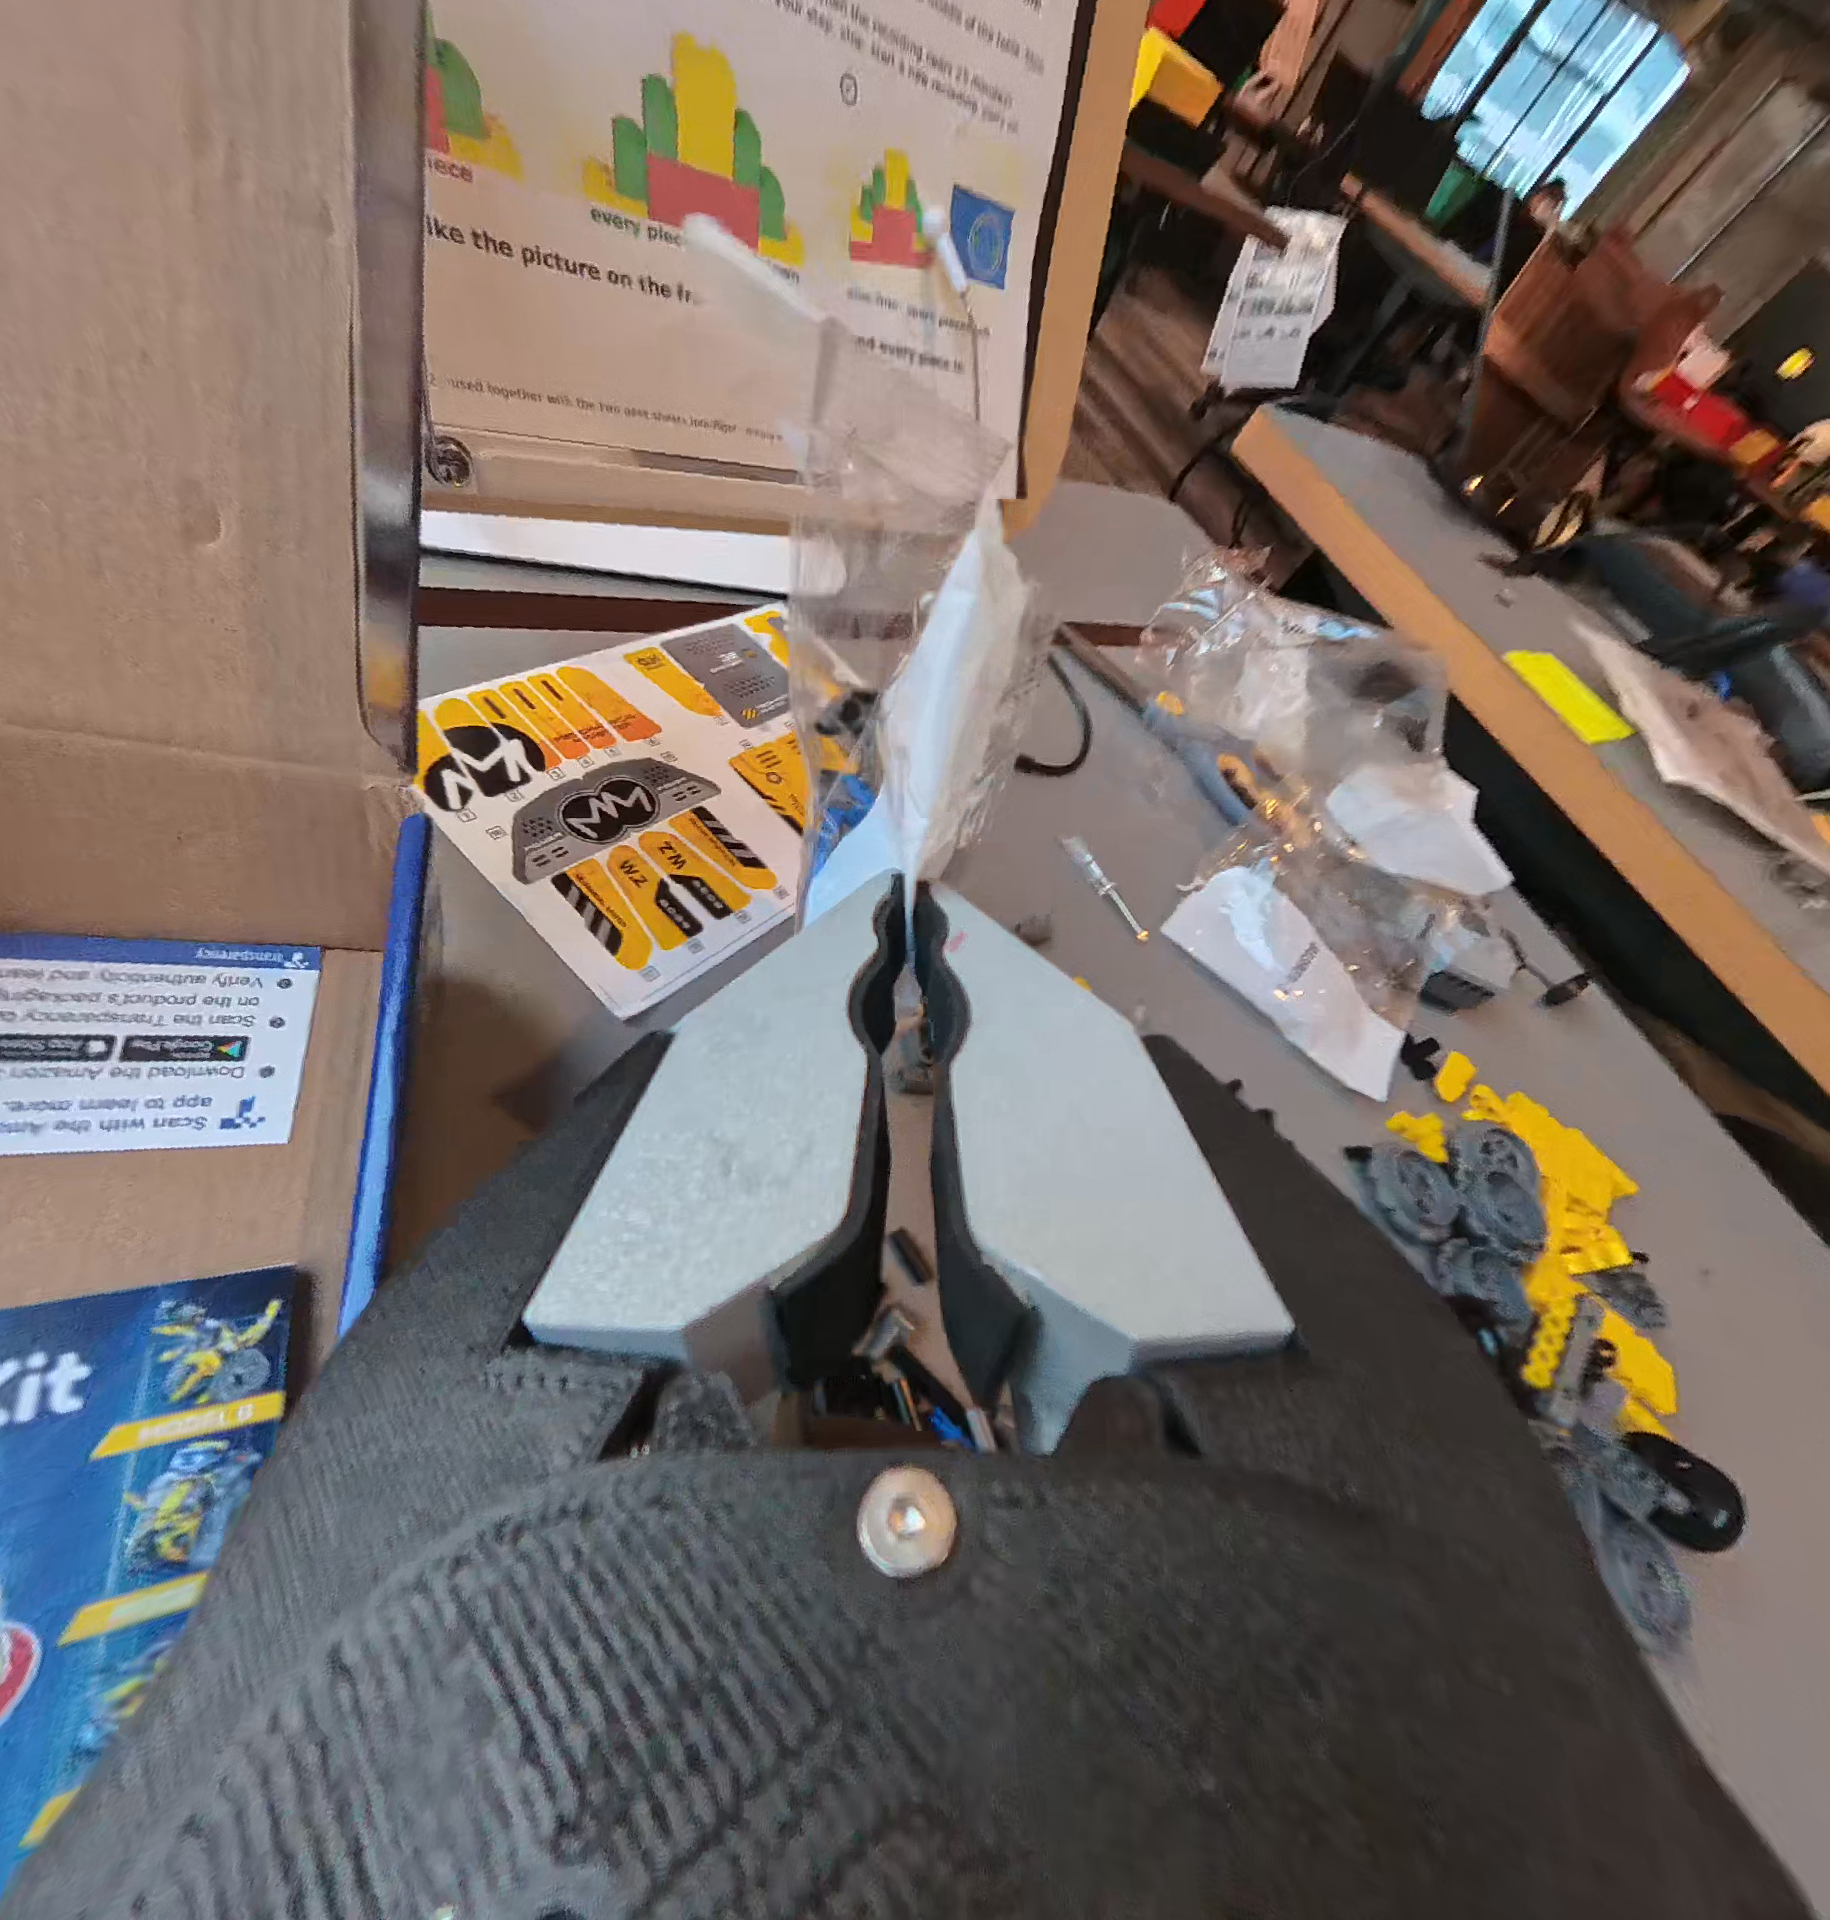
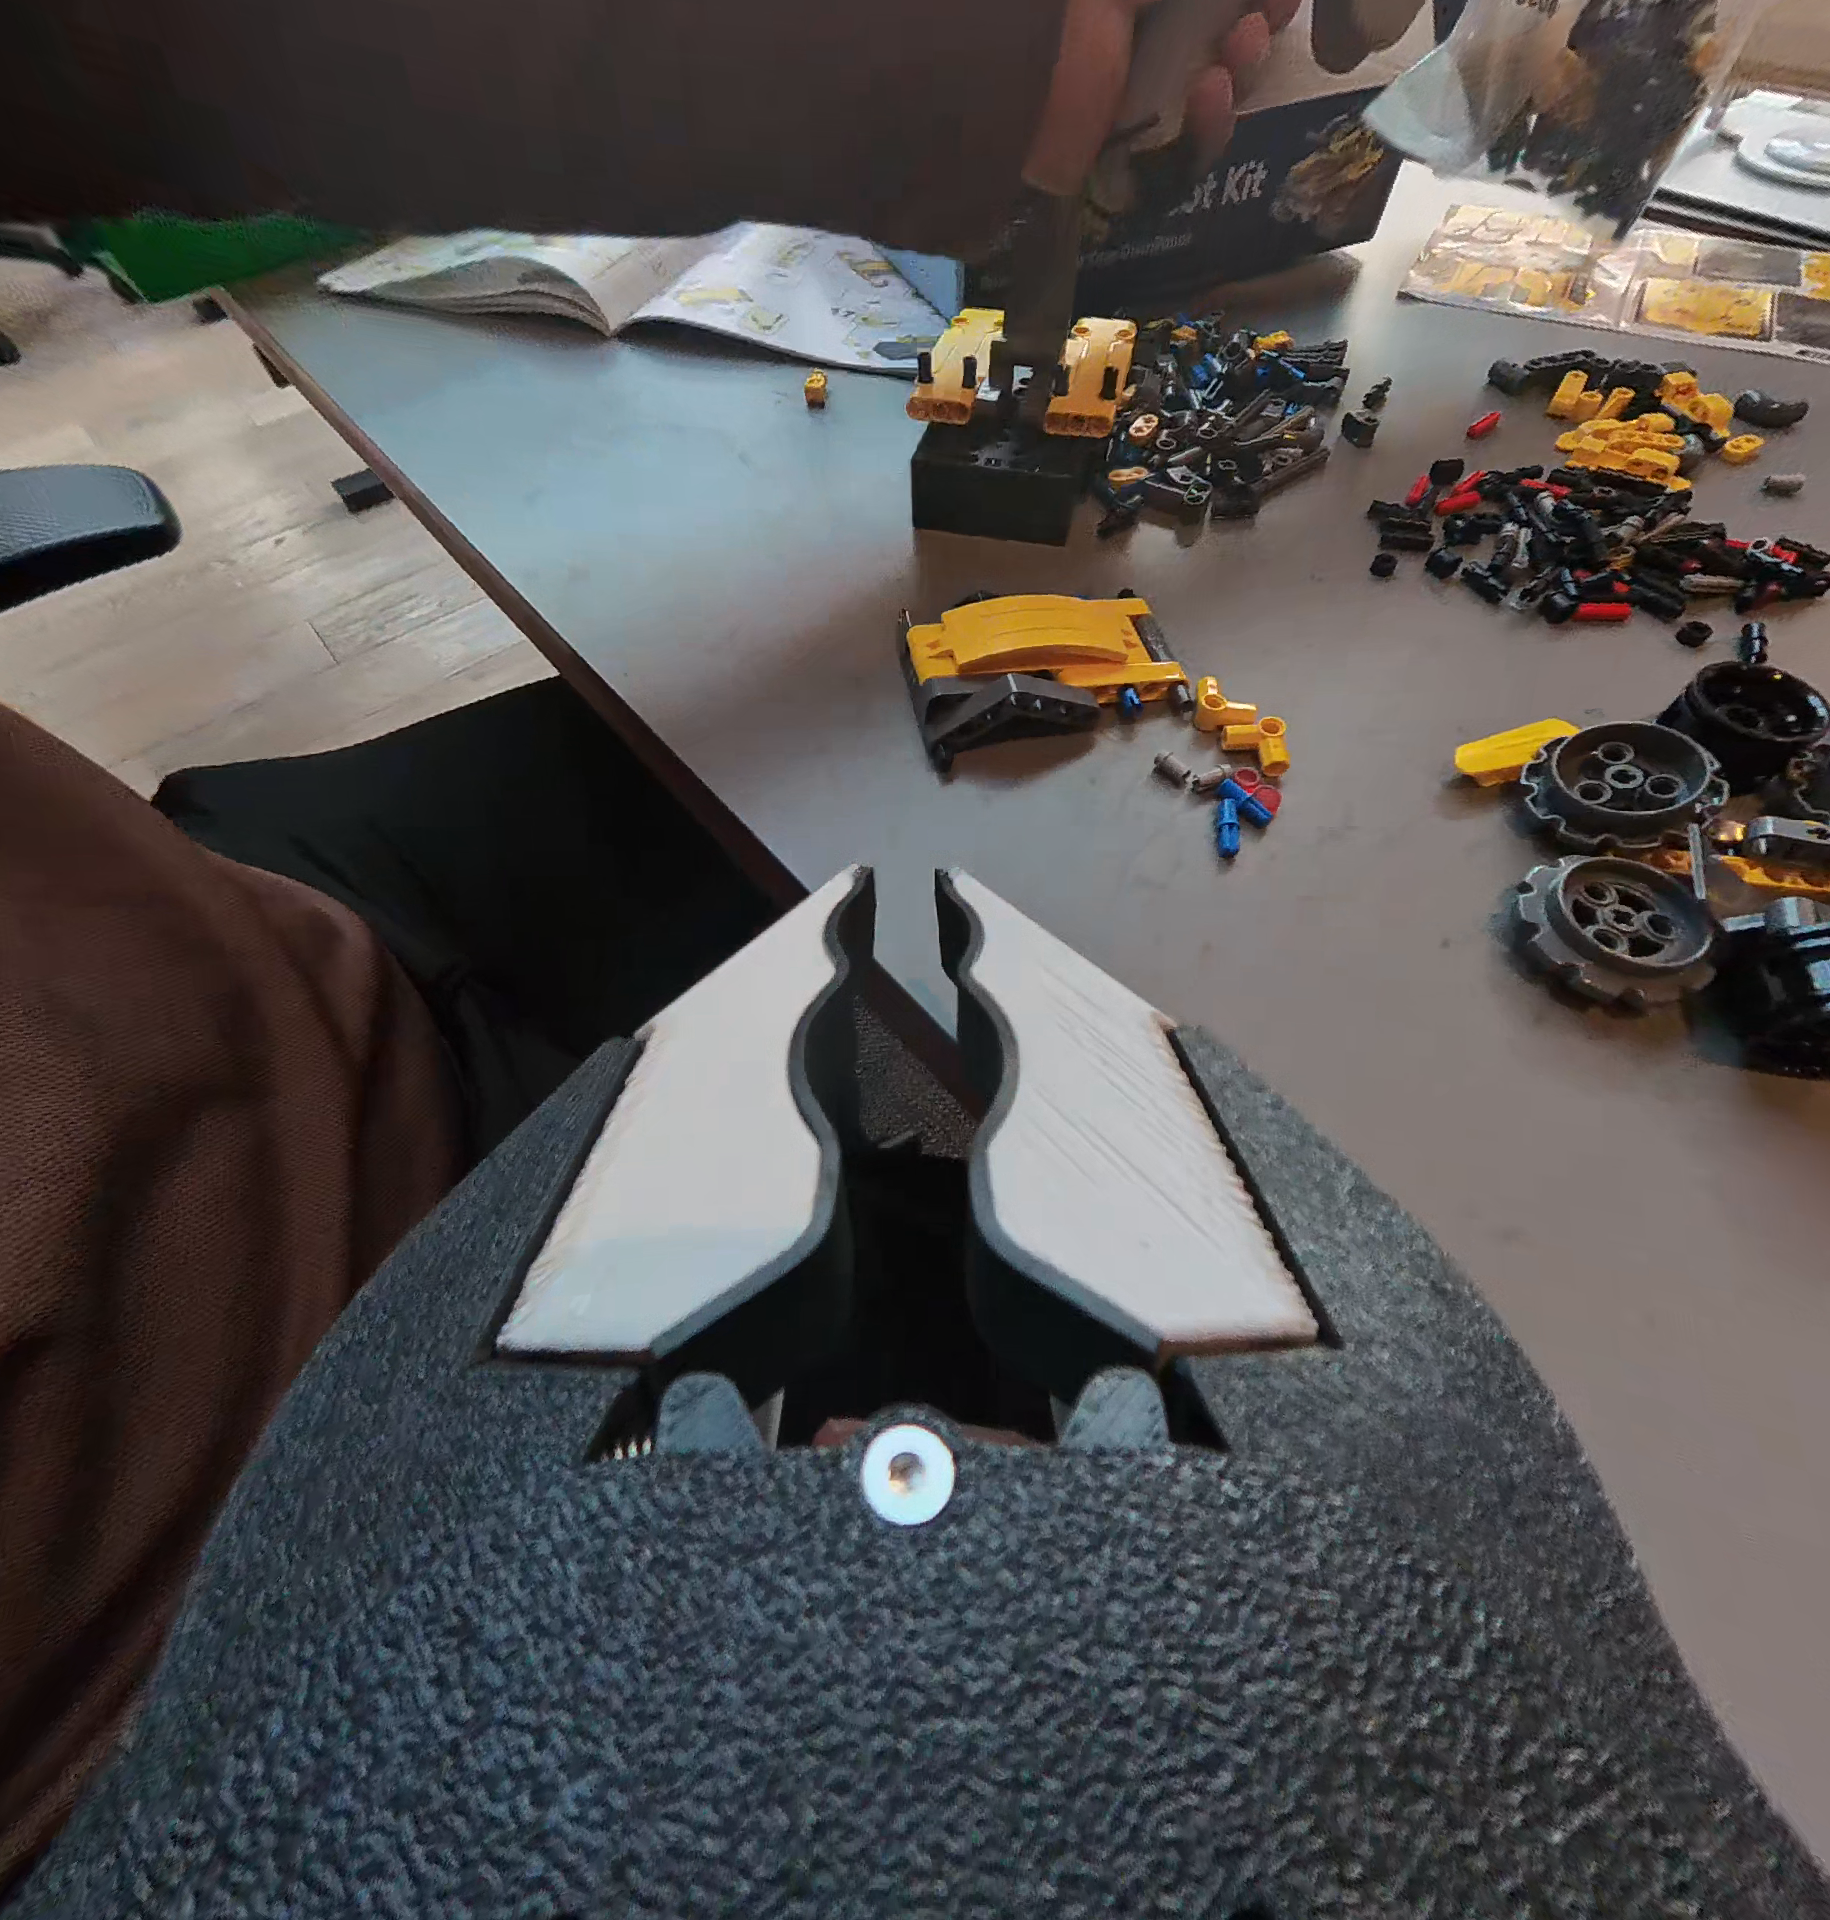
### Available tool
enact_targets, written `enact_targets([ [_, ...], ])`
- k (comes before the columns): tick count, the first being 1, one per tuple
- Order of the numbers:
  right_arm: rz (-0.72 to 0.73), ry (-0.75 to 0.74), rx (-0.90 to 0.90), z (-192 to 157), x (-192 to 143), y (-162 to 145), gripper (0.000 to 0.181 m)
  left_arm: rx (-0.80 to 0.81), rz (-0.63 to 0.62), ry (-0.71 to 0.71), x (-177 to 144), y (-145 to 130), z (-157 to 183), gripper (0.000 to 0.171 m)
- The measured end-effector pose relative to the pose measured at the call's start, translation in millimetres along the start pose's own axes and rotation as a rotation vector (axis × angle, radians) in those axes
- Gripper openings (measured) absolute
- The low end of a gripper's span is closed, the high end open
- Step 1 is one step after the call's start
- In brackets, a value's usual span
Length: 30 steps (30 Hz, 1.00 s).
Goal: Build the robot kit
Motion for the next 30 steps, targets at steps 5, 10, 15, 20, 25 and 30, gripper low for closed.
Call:
enact_targets([
  [5, -0.005, 0.009, 0.001, -2.6, -0.6, -3.2, 0.011, 0.109, -0.039, 0.05, -2.3, -7.9, -0.9, 0.0],
  [10, -0.009, 0.027, -0.009, -5.3, 2.6, -2.1, 0.011, 0.2, -0.064, 0.099, -8.3, -9.1, -1.8, 0.0],
  [15, -0.03, 0.032, -0.016, -5.8, 6.7, -3.1, 0.011, 0.168, -0.181, 0.194, 9.4, 0.2, -6.7, 0.0],
  [20, -0.031, 0.024, 0.006, -2.8, 5.6, -5.0, 0.01, 0.031, -0.318, 0.252, 33.8, -7.9, -22.3, 0.0],
  [25, -0.034, 0.018, 0.009, -1.9, 6.3, -4.7, 0.011, -0.014, -0.351, 0.229, 30.8, -13.1, -24.2, 0.014],
  [30, -0.039, 0.004, 0.002, -0.6, 7.5, -1.7, 0.011, -0.031, -0.317, 0.185, 3.8, -4.2, -22.2, 0.036],
])
Point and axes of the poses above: each gripper's, where its closed fingertips meet, x out along the fingers, y out of its top, z = x × y across the jaws, the point moved 9 cm from there along -x, back along the fingers, and after that the axes turned 14 degrees about -z, right-handed, at the moved point
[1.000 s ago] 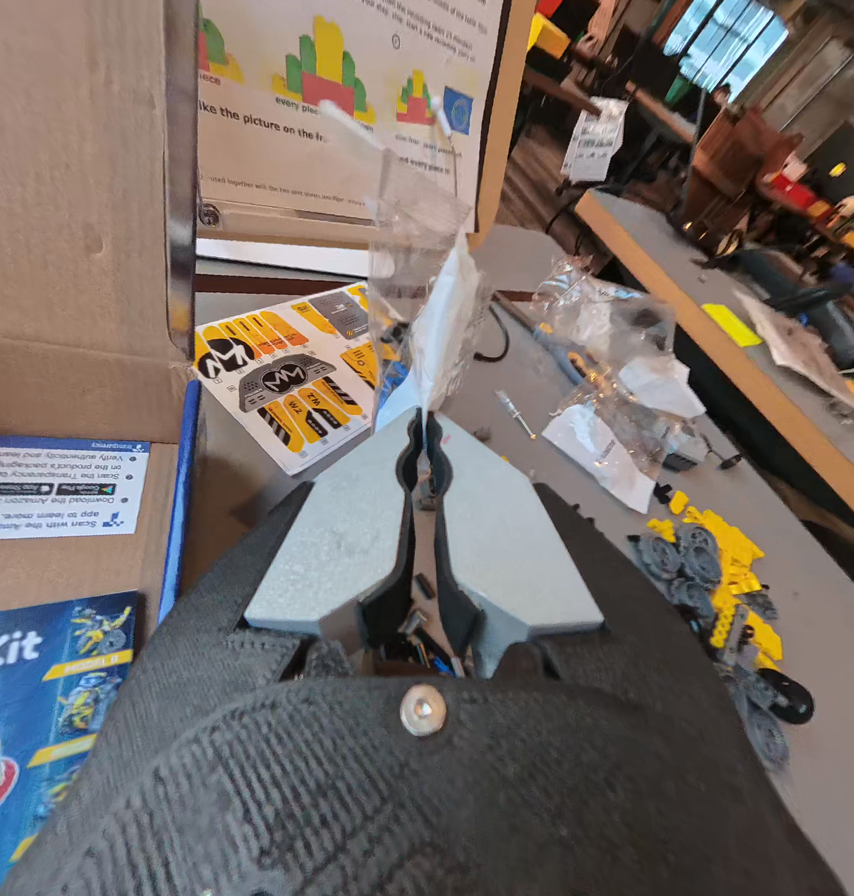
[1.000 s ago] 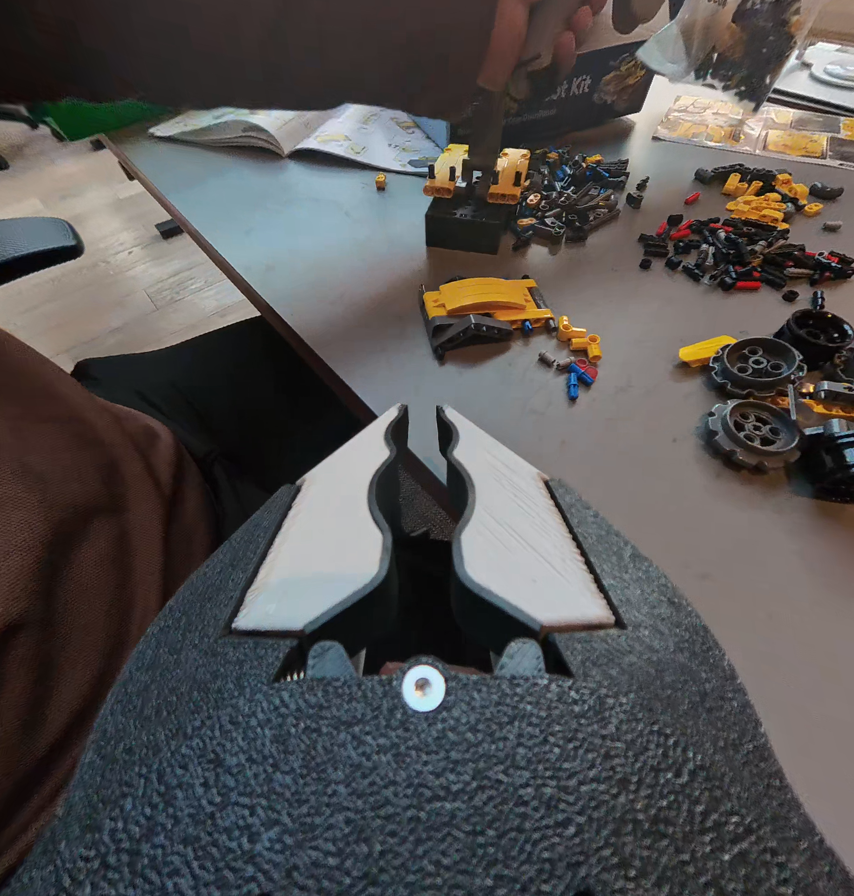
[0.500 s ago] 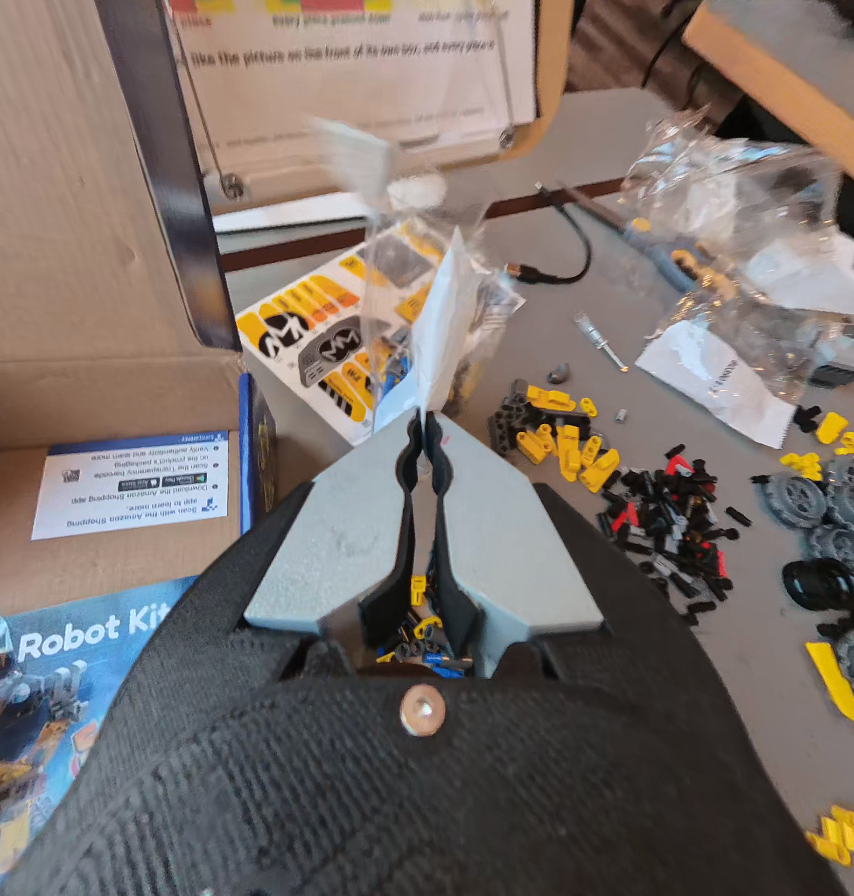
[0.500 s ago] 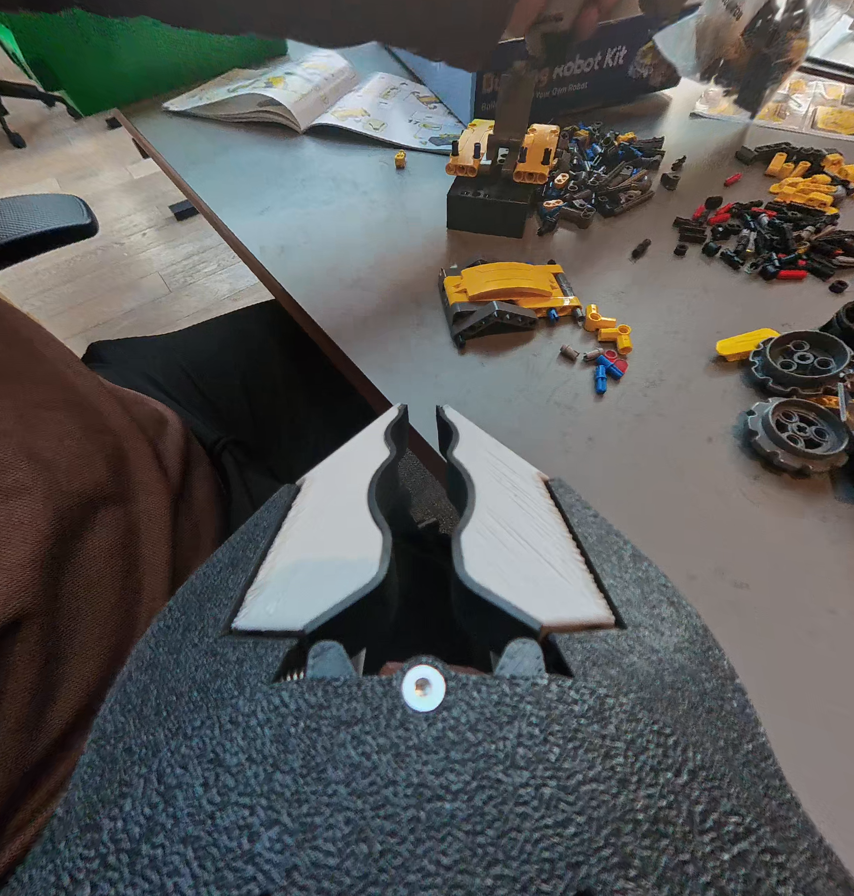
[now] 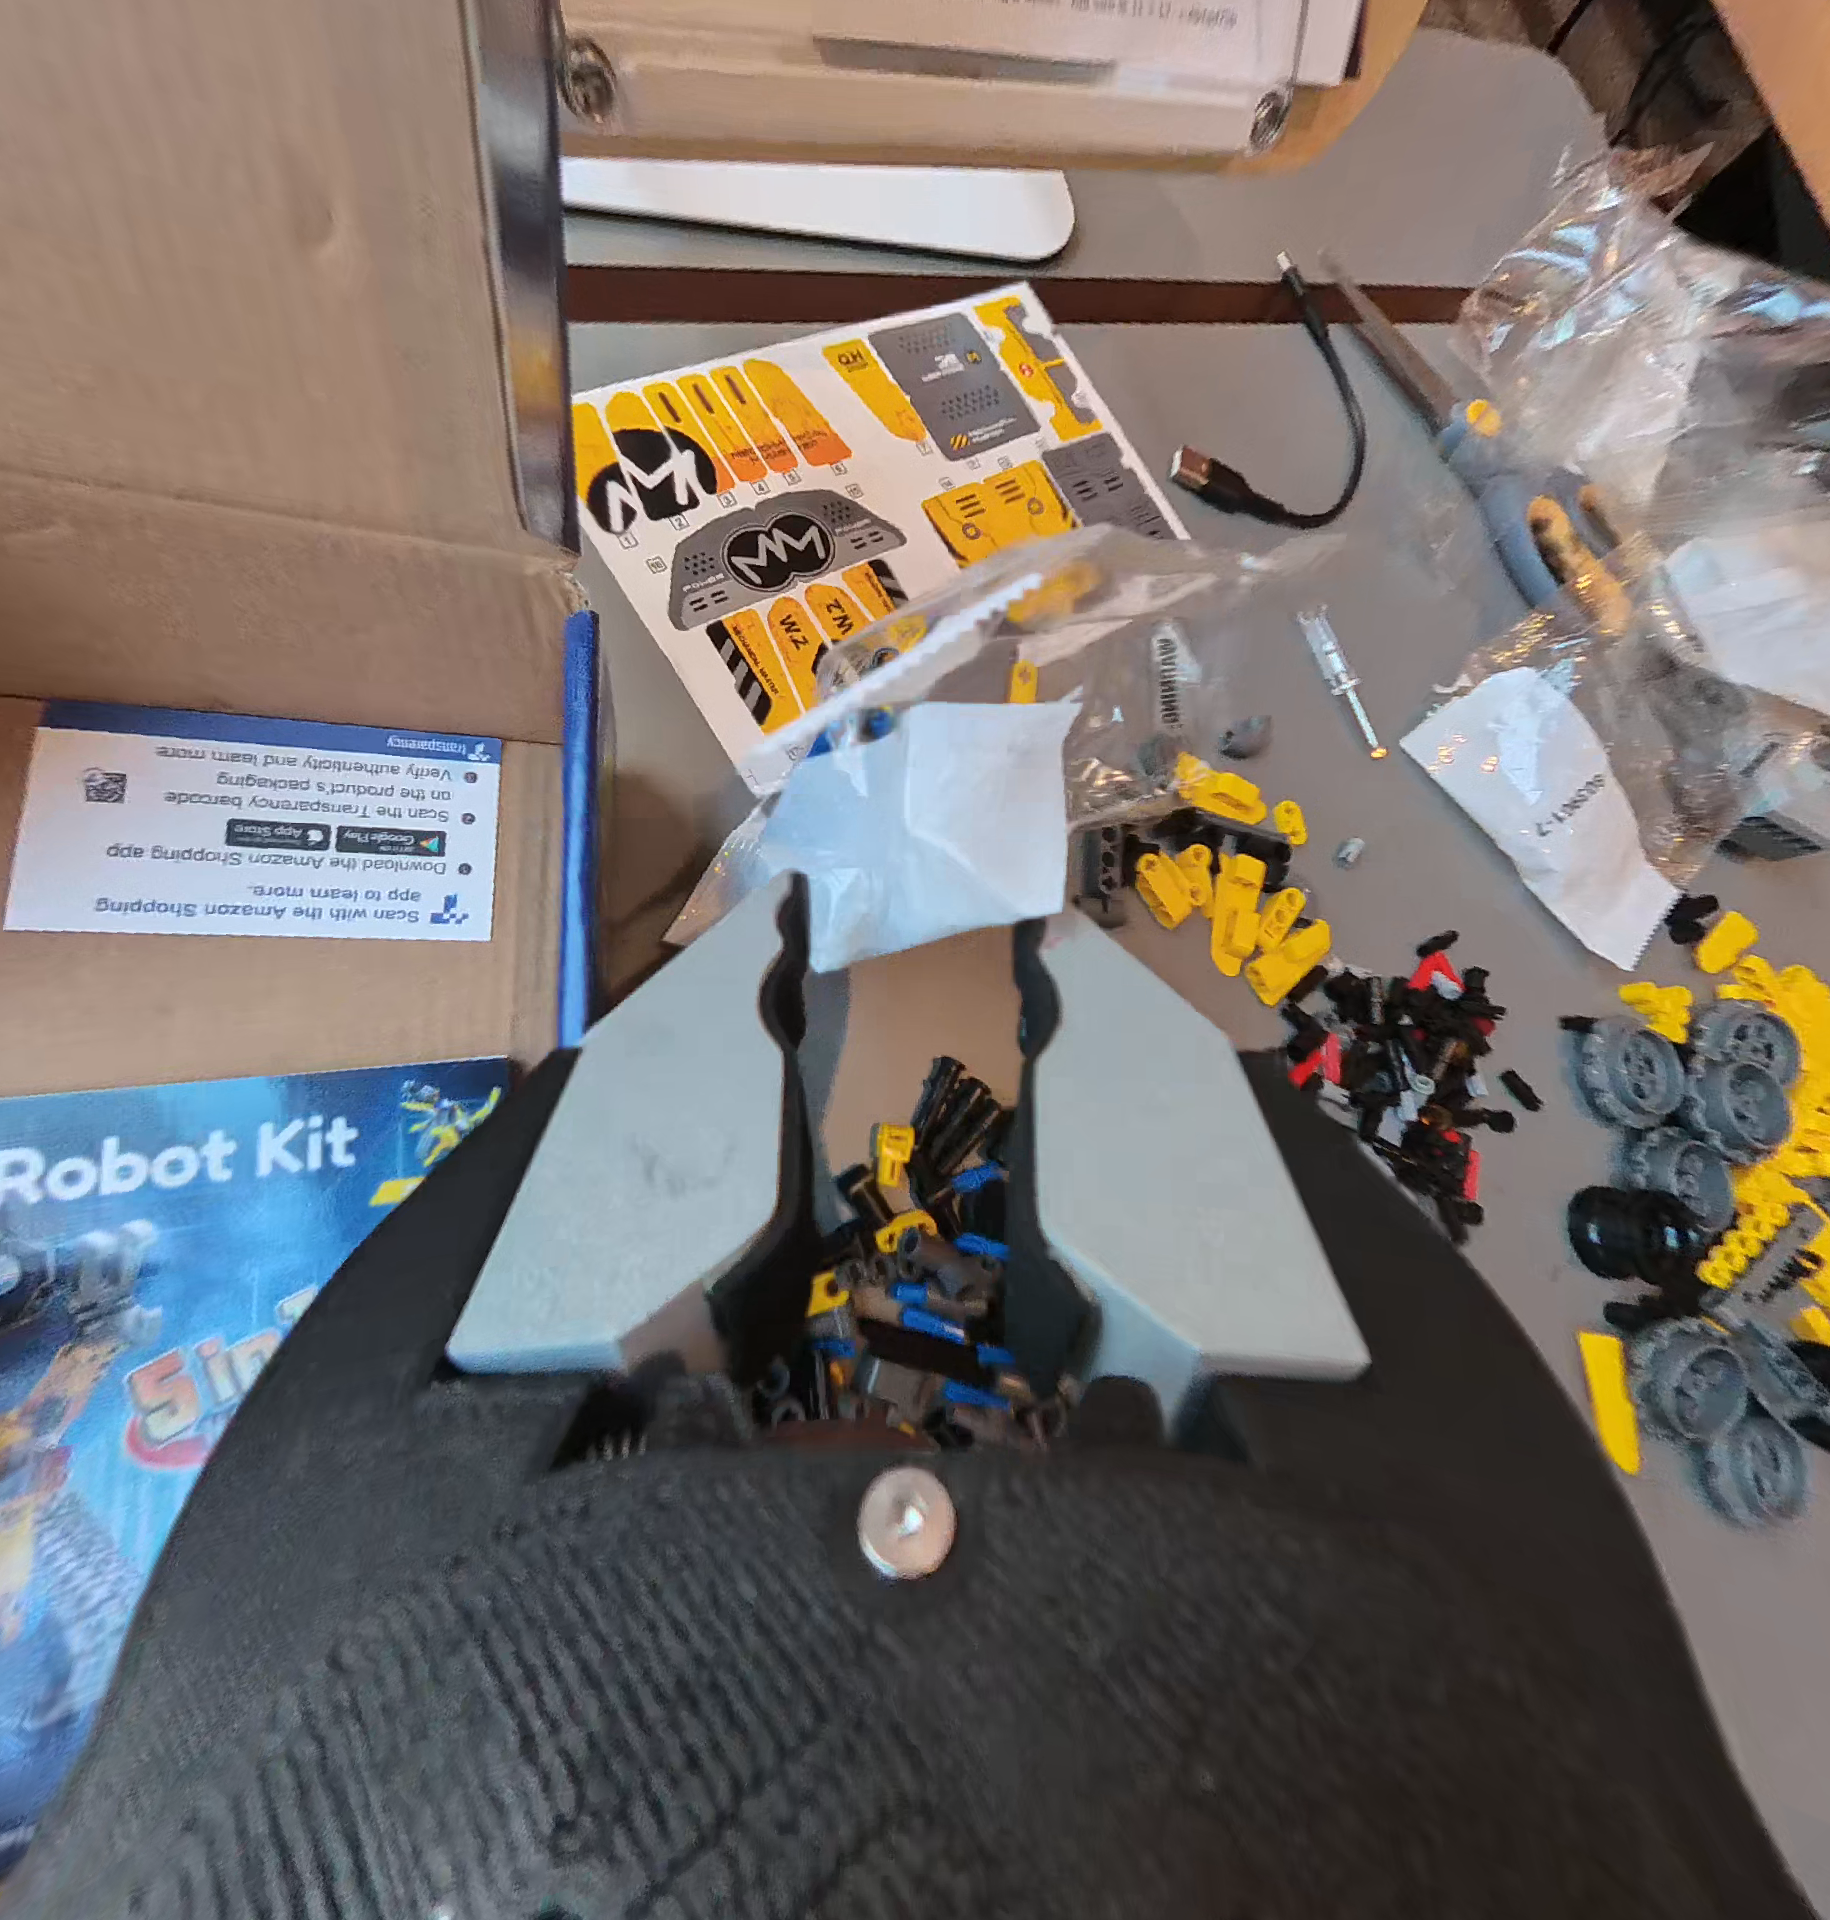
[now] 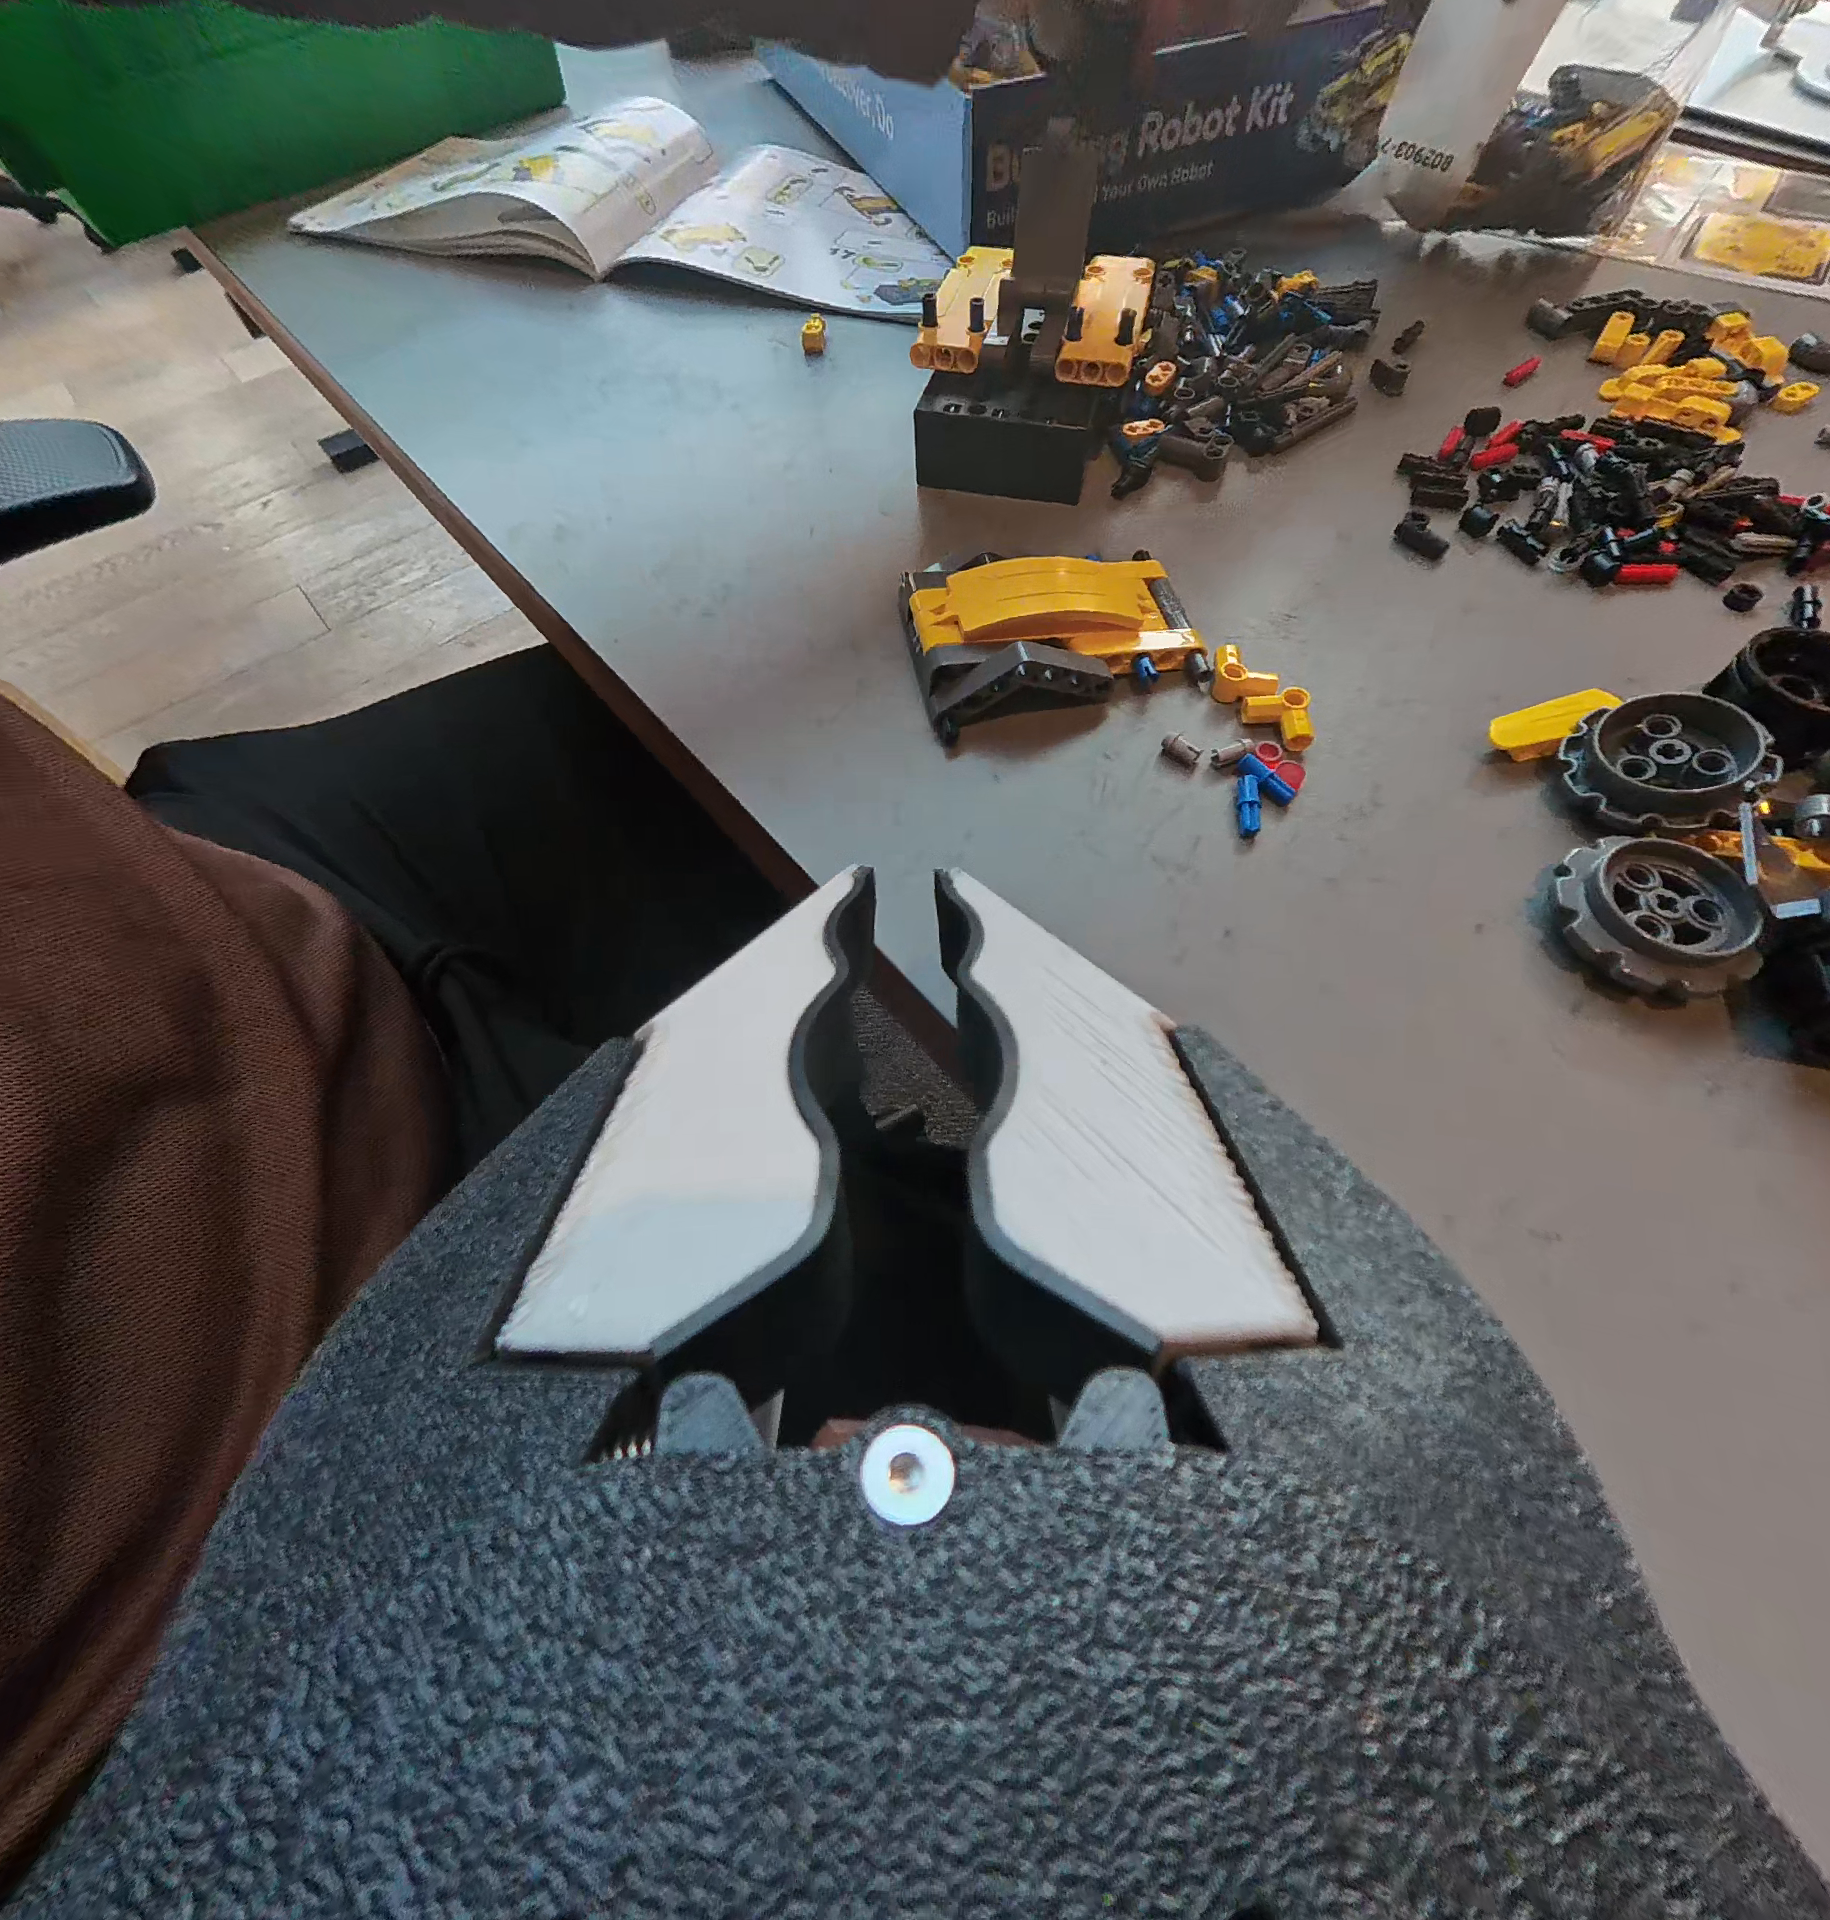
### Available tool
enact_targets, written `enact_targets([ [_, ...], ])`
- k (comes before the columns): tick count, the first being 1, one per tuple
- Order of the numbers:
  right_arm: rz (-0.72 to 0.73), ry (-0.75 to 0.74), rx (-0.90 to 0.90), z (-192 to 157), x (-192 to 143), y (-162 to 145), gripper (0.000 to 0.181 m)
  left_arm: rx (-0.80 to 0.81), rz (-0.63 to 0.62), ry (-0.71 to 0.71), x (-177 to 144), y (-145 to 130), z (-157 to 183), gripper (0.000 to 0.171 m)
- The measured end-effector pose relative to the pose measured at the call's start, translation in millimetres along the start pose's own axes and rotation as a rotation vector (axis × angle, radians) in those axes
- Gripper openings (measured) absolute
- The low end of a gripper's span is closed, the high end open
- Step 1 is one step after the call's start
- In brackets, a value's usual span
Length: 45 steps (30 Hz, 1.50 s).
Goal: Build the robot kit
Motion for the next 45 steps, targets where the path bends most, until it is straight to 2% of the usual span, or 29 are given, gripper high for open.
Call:
enact_targets([
  [4, 0.005, -0.023, 0.011, 2.1, -3.2, 0.6, 0.011, 0.067, 0.058, -0.024, -33.9, -7.8, 1.5, 0.048],
  [6, 0.007, -0.032, 0.018, 3.1, -4.8, 0.1, 0.011, 0.124, 0.094, -0.022, -53.2, -16.5, 3.2, 0.048],
  [11, 0.004, -0.052, 0.047, 8.6, -6.2, -1.3, 0.011, 0.319, 0.132, -0.1, -101.1, -54.1, 14.6, 0.051],
  [15, -0.002, -0.05, 0.058, 11.8, -3.0, 0.6, 0.011, 0.482, -0.053, -0.15, -105.0, -90.4, 16.7, 0.06],
  [19, -0.013, -0.038, 0.055, 13.6, 3.2, 3.6, 0.011, 0.593, -0.246, -0.166, -79.7, -118.4, 17.4, 0.057],
  [21, -0.014, -0.033, 0.054, 14.5, 4.9, 5.4, 0.011, 0.64, -0.331, -0.183, -67.0, -129.6, 18.5, 0.041],
  [22, -0.015, -0.035, 0.053, 15.1, 5.4, 6.2, 0.011, 0.66, -0.368, -0.18, -62.1, -134.5, 18.6, 0.026],
  [23, -0.016, -0.038, 0.051, 15.7, 5.7, 6.8, 0.011, 0.676, -0.377, -0.163, -59.0, -137.8, 18.1, 0.025],
  [25, -0.017, -0.041, 0.049, 17.1, 6.2, 7.7, 0.011, 0.679, -0.372, -0.195, -61.6, -142.0, 19.5, 0.021],
  [26, -0.018, -0.041, 0.051, 18.0, 6.8, 7.7, 0.011, 0.676, -0.376, -0.214, -63.9, -144.8, 19.6, 0.017],
  [27, -0.019, -0.04, 0.054, 18.9, 7.8, 7.4, 0.011, 0.691, -0.377, -0.2, -65.9, -148.5, 17.7, 0.004],
  [28, -0.021, -0.038, 0.056, 19.9, 9.0, 6.9, 0.011, 0.716, -0.383, -0.2, -67.2, -154.4, 17.2, 0.001],
  [36, -0.04, -0.037, 0.039, 21.2, 17.0, 10.6, 0.011, 0.727, -0.352, -0.22, -79.7, -178.1, 17.8, 0.003],
  [40, -0.046, -0.057, 0.032, 22.6, 18.1, 13.9, 0.011, 0.699, -0.296, -0.192, -93.3, -185.1, 16.4, 0.027],
  [43, -0.051, -0.091, 0.052, 29.0, 19.8, 12.4, 0.011, 0.633, -0.178, -0.157, -121.6, -194.0, 10.9, 0.047],
  [45, -0.037, -0.128, 0.062, 33.0, 17.8, 11.5, 0.011, 0.577, -0.07, -0.155, -145.6, -208.9, 7.8, 0.05],
])
Point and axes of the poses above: each gripper's, where its closed fingertips meet, x out along the fingers, y out of its top, z = x × y across the jaws, the point moved 9 cm from there along -x, back along the fingers, and after that the axes turned 14 degrees about -z, right-handed, at the moved point
